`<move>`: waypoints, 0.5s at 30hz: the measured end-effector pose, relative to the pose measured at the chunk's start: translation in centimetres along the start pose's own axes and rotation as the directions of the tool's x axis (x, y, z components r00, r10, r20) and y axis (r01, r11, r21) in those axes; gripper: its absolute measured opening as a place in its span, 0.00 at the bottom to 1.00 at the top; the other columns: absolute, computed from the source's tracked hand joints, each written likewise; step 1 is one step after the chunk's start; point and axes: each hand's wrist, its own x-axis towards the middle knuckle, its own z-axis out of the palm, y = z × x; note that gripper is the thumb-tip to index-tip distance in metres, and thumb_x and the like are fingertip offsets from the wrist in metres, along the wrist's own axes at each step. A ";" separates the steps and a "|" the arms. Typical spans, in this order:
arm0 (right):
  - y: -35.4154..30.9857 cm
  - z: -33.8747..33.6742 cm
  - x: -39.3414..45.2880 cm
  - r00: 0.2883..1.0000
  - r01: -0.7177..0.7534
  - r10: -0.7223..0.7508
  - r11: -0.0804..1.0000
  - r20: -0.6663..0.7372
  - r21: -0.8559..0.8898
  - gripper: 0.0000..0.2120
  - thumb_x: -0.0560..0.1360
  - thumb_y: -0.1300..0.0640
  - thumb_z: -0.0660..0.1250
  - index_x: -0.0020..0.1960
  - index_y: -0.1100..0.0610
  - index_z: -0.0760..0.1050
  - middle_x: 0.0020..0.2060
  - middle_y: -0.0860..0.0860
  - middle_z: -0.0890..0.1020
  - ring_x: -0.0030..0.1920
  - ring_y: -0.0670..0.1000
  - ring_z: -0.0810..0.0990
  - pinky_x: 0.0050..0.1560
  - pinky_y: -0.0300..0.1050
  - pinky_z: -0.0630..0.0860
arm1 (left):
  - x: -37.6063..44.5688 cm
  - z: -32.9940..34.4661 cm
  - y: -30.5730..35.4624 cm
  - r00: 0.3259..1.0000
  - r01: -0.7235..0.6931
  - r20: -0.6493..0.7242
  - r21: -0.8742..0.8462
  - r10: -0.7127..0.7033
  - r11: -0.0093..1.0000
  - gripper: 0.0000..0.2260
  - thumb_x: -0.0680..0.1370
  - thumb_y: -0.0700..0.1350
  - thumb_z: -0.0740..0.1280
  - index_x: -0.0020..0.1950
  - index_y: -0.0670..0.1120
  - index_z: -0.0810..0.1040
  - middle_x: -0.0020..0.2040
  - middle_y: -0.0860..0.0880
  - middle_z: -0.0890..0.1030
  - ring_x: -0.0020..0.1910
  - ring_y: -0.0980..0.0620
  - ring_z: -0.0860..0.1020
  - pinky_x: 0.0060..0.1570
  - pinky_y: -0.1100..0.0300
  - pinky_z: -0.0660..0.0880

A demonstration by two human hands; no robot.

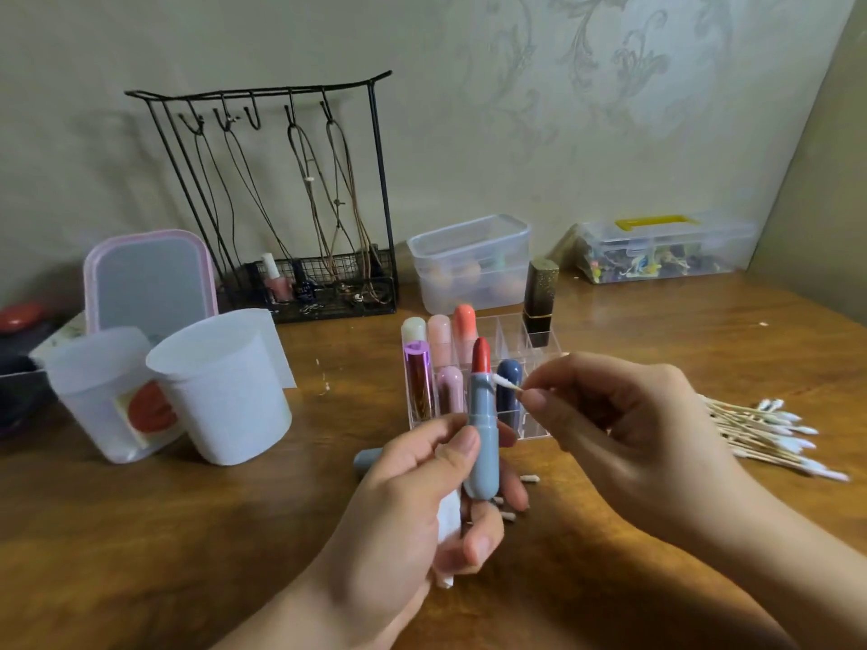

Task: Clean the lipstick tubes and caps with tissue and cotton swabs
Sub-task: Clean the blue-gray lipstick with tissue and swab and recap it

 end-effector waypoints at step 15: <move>-0.8 -0.3 0.0 0.990 0.103 -0.097 0.994 0.107 -0.048 0.03 0.73 0.55 0.71 0.45 0.52 0.84 0.29 0.39 0.78 0.26 0.41 0.75 0.28 0.27 0.67 | 0.2 -0.2 0.2 0.986 -0.136 -0.046 0.314 0.158 0.940 0.12 0.68 0.53 0.70 0.48 0.51 0.81 0.37 0.46 0.80 0.23 0.54 0.68 0.23 0.66 0.66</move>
